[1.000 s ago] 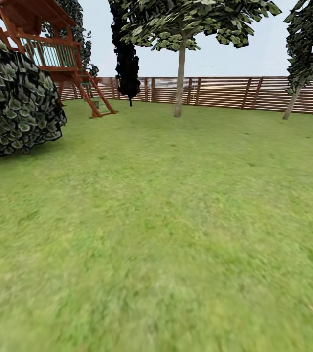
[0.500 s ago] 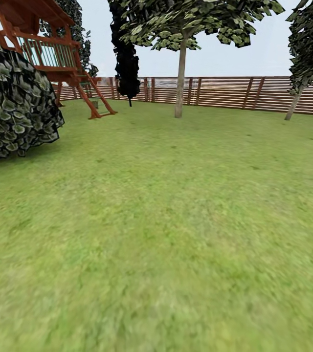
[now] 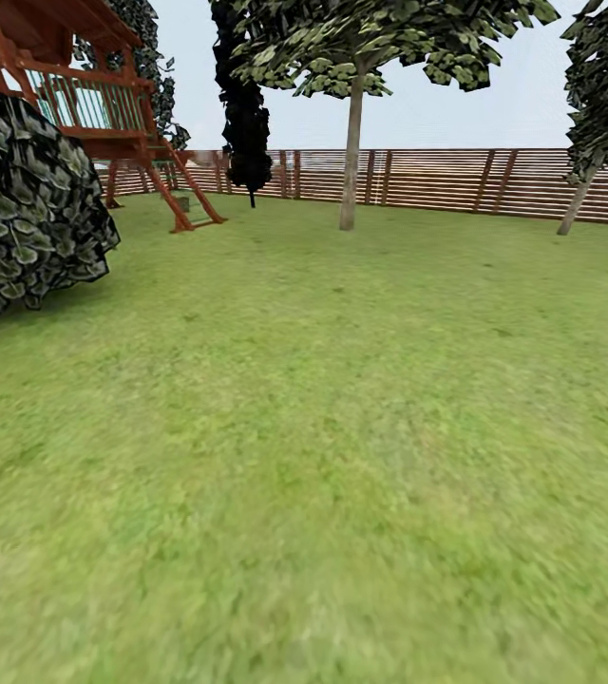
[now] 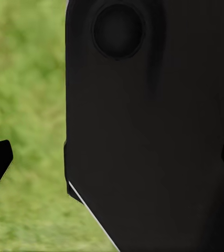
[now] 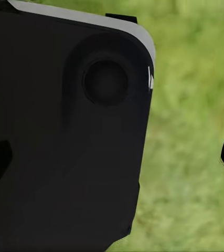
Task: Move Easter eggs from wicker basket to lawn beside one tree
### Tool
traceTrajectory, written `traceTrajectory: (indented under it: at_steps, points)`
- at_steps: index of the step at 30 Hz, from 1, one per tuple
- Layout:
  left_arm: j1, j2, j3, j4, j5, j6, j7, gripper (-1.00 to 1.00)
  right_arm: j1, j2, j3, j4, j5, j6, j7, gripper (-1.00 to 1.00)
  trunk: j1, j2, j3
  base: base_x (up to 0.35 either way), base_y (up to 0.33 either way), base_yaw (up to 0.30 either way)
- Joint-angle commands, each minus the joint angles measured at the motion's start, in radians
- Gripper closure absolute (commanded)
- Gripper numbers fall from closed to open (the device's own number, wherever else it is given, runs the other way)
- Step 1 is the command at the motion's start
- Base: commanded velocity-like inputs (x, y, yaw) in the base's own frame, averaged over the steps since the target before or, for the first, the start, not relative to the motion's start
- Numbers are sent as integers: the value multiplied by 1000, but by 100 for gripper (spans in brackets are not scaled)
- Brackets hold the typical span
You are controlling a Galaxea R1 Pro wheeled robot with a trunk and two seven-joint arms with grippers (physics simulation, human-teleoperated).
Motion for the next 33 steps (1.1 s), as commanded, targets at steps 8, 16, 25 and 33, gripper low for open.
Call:
traceTrajectory:
  at_steps: [8,16,25,33]
  points:
    - [0,0,6,0,2,0,0,-100,-1,0,0,1,9,-3,0,-100,1,0,-1,325,0,0]
    - [0,-1,6,0,1,0,0,-100,-1,0,0,1,9,-3,0,-100,1,0,-1,309,0,0]
    - [0,0,6,0,2,0,0,-100,-1,0,0,1,9,-3,-1,-100,1,0,-1,307,0,0]
    - [0,0,6,0,2,0,0,-100,-1,0,0,1,9,-3,0,-100,1,0,-1,308,0,0]
